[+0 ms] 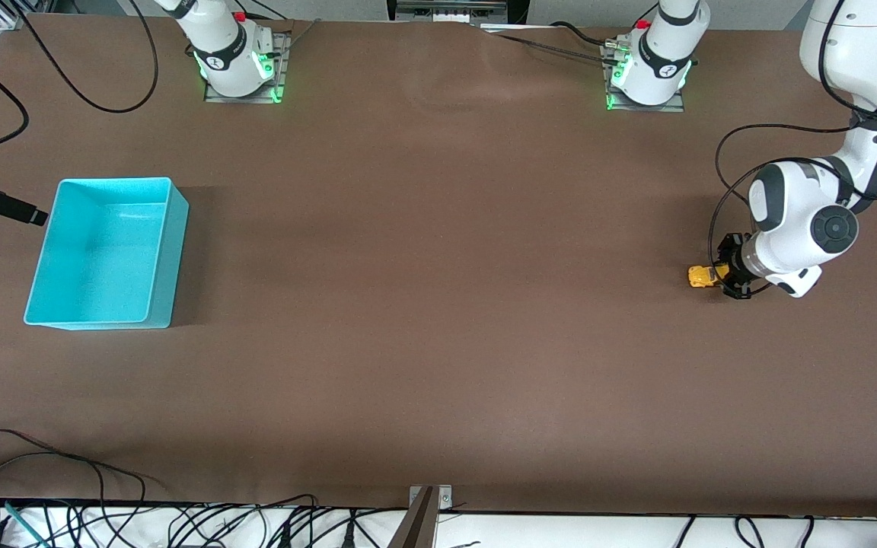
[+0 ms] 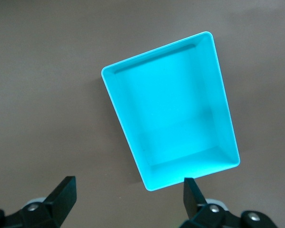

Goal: Wind up and store yellow beetle car

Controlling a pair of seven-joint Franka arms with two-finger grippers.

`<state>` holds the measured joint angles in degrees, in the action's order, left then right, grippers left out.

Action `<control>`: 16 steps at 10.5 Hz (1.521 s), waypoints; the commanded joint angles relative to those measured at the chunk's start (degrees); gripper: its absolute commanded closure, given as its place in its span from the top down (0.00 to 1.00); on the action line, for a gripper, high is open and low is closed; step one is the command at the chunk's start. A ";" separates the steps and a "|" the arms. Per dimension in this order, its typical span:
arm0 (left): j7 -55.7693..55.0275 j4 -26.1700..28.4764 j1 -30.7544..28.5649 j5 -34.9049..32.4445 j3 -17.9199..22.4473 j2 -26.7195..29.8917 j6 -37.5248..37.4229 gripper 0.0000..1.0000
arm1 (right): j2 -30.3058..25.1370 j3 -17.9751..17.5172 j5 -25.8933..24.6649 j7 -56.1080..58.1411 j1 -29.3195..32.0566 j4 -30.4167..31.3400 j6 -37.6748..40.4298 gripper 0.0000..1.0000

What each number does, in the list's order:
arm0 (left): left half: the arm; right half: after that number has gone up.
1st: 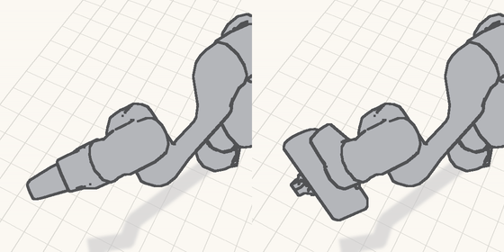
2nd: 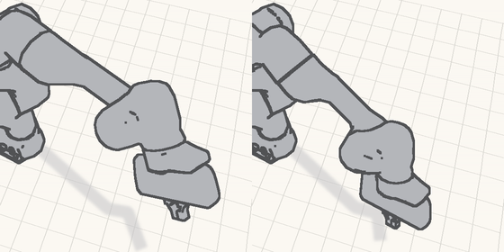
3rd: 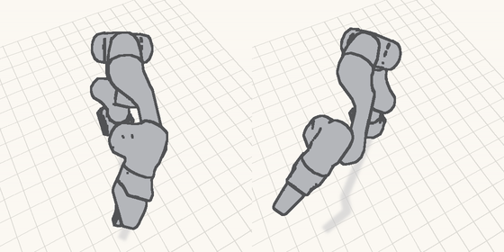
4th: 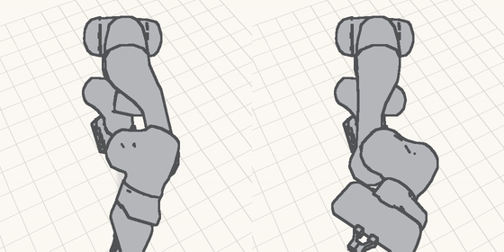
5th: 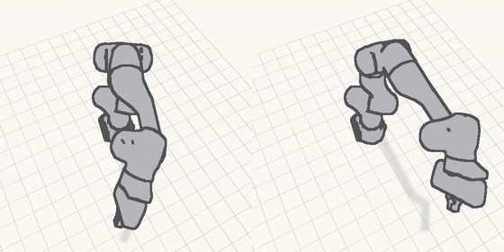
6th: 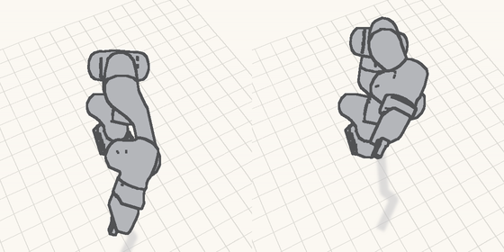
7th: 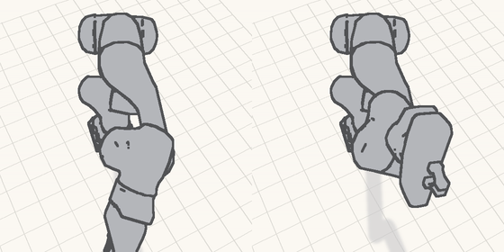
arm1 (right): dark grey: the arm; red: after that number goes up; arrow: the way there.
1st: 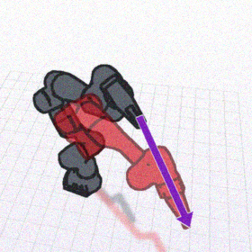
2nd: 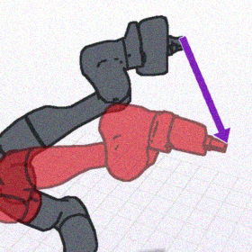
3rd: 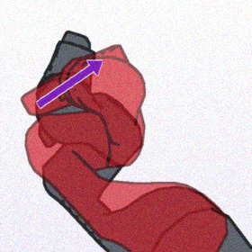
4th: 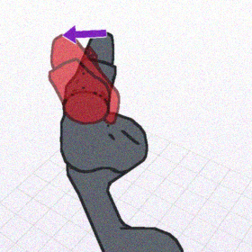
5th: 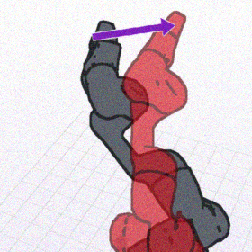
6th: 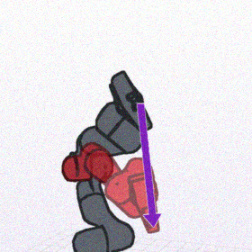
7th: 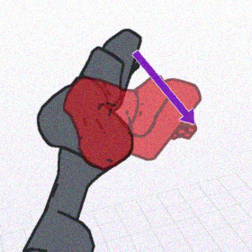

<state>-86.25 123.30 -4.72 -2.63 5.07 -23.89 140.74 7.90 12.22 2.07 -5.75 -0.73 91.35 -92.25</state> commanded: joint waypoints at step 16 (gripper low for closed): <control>6.89 -7.81 -8.11 -2.55 -0.14 -8.81 4.46 0.74 | -0.43 -0.09 1.36 -0.32 0.46 0.58 -1.00 1.00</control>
<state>-77.37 118.64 -12.87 -3.92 5.11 -28.72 143.16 7.90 12.25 2.13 -5.75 -0.71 91.36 -92.81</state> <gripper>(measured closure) 0.410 0.000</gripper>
